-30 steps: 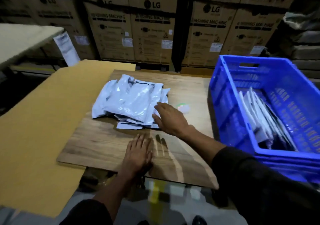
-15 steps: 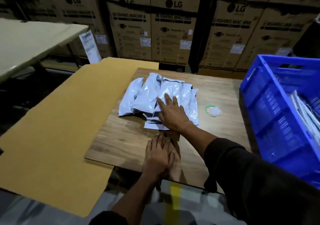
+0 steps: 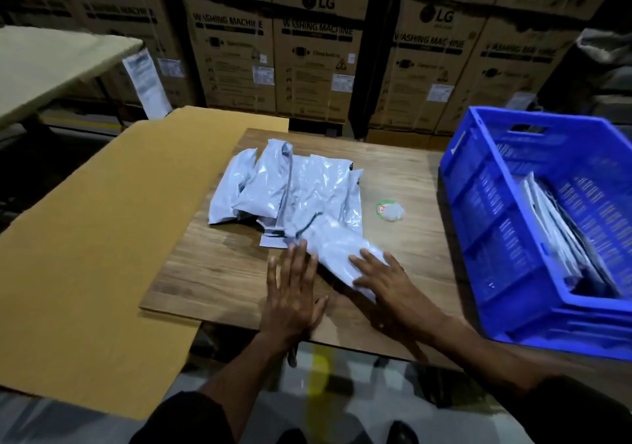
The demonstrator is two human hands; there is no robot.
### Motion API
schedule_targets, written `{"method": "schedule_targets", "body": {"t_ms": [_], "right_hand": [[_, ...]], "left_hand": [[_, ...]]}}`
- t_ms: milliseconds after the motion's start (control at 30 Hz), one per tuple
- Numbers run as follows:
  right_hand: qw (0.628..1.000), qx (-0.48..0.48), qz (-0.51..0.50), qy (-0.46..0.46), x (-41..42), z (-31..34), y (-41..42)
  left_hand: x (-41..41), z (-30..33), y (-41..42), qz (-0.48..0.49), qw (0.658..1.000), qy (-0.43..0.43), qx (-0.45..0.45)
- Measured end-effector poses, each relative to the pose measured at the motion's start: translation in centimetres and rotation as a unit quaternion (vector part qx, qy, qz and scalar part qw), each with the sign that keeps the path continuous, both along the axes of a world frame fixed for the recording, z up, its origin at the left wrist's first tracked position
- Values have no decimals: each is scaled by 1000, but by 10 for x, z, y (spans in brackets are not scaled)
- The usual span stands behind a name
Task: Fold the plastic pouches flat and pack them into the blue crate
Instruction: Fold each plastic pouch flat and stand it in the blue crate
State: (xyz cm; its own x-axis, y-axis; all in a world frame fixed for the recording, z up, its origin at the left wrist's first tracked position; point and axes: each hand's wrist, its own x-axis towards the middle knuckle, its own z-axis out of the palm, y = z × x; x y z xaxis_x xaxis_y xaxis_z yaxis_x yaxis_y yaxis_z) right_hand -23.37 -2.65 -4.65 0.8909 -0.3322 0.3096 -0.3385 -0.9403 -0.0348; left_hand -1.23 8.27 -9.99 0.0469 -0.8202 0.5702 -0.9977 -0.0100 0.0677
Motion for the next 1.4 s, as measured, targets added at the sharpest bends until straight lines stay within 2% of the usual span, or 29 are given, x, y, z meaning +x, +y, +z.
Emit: {"method": "schedule_targets", "body": {"t_ms": [100, 200, 300, 400, 500, 600, 633, 733, 800, 967, 1400], "right_hand": [[999, 30, 17, 10, -42, -18, 15], [998, 53, 11, 19, -70, -25, 12], [993, 82, -5, 81, -93, -33, -1], [989, 97, -38, 101, -107, -31, -3], [989, 126, -74, 30, -104, -22, 2], [983, 132, -125, -37, -71, -11, 7], [979, 134, -148, -37, -56, -10, 10], [970, 149, -193, 19, -22, -18, 20], [967, 125, -215, 52, -16, -29, 24], [967, 71, -227, 87, -17, -48, 28], [965, 70, -232, 103, -17, -52, 32]], "left_hand": [[-3, 4, -4, -60, 997, -47, 22], [-10, -5, -15, -96, 987, -62, 115], [-22, -14, -18, -103, 976, -45, 185], [-40, -13, -9, -84, 984, -31, 153], [-56, -4, -2, -63, 995, -11, 80], [-70, 12, -15, -84, 996, 15, 31], [-74, 14, -23, -85, 995, 16, 41], [-78, 8, -42, -67, 983, 6, 169], [-76, -3, -42, -56, 974, -4, 218], [-65, -18, -33, -65, 981, 11, 184], [-63, -25, -25, -91, 989, 26, 117]]}}
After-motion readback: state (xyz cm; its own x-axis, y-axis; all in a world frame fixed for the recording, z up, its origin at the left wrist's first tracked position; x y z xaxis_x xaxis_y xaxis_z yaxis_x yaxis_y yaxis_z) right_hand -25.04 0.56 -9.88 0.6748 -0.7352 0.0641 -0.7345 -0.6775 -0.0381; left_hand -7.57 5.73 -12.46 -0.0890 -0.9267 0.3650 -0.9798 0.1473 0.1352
